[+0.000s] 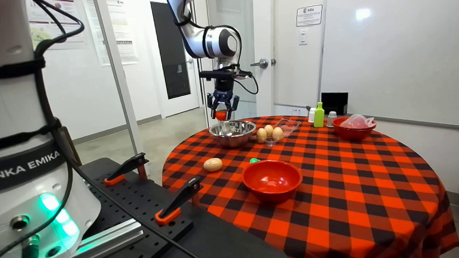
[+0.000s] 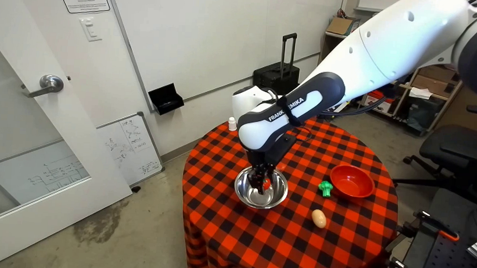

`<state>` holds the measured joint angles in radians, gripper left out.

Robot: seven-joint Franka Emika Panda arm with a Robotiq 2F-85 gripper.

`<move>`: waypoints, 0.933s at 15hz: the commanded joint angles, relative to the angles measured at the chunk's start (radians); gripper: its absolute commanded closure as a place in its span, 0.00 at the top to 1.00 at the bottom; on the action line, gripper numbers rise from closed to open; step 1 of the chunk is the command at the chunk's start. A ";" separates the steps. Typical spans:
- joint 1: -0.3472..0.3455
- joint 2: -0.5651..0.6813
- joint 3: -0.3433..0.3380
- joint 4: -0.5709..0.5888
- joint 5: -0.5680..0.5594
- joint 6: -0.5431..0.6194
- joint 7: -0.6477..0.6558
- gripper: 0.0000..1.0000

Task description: Remove the tomato from the bowl and put it on the table

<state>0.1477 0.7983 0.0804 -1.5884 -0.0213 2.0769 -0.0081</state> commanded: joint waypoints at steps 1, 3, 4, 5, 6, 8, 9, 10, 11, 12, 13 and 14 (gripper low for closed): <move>-0.010 -0.157 0.031 -0.243 0.066 0.045 0.047 0.38; -0.012 -0.207 0.047 -0.345 0.116 0.058 0.062 0.38; -0.010 -0.232 0.050 -0.399 0.137 0.073 0.071 0.38; -0.003 -0.251 0.050 -0.454 0.146 0.111 0.084 0.38; 0.003 -0.272 0.049 -0.510 0.146 0.157 0.085 0.43; 0.011 -0.291 0.046 -0.601 0.135 0.238 0.096 0.38; 0.013 -0.285 0.045 -0.626 0.132 0.264 0.100 0.38; 0.011 -0.283 0.047 -0.651 0.132 0.288 0.098 0.38; 0.013 -0.268 0.046 -0.661 0.130 0.310 0.100 0.38; 0.010 -0.256 0.049 -0.670 0.131 0.328 0.094 0.38; 0.010 -0.241 0.047 -0.672 0.126 0.341 0.092 0.38; 0.010 -0.228 0.047 -0.669 0.124 0.349 0.091 0.38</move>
<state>0.1547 0.5553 0.1267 -2.2394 0.1002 2.3814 0.0761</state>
